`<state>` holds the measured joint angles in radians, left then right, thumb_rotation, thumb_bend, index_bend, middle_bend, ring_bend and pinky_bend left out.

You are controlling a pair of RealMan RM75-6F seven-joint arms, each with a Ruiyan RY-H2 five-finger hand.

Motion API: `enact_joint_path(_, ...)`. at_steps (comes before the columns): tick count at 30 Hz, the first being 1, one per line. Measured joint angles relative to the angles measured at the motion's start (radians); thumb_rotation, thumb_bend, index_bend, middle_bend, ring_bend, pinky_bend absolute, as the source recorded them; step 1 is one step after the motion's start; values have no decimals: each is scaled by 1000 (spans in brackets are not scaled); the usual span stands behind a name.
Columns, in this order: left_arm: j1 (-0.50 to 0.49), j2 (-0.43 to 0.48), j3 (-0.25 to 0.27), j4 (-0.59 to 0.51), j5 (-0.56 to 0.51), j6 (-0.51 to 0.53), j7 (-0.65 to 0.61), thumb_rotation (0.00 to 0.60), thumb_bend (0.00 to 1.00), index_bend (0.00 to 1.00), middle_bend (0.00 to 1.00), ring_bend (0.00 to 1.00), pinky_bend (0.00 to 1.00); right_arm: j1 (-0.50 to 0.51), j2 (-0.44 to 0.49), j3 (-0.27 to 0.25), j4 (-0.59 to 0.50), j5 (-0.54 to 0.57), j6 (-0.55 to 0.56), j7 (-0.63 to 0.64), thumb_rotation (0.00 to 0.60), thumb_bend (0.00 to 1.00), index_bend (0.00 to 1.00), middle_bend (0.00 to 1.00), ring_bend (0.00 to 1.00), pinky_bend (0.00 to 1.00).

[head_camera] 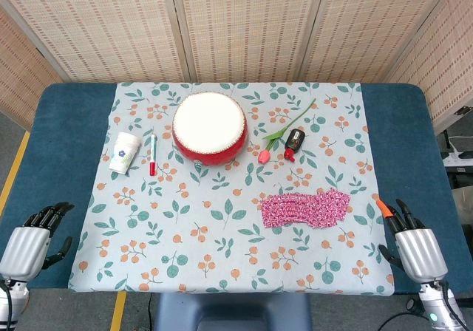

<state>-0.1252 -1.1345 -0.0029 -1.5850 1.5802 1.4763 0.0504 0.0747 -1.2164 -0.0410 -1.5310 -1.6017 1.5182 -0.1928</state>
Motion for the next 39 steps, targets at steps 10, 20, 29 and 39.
enact_joint_path(10,0,1,1,3,9,5,-8,600,424,177,176,203,331,9,16,0,-39,46,-81,-54,600,381,0,531,538,485)
enact_joint_path(20,-3,4,-1,4,4,2,-20,600,424,179,187,213,333,83,-42,30,4,198,-302,-140,600,802,0,820,928,823)
enact_joint_path(29,-4,6,2,7,11,1,-26,600,424,183,191,222,352,167,-107,91,58,361,-460,-176,600,860,0,832,940,827)
enact_joint_path(39,-1,7,2,8,9,5,-32,600,424,184,198,222,361,254,-162,110,87,481,-601,-225,600,878,0,833,941,827)
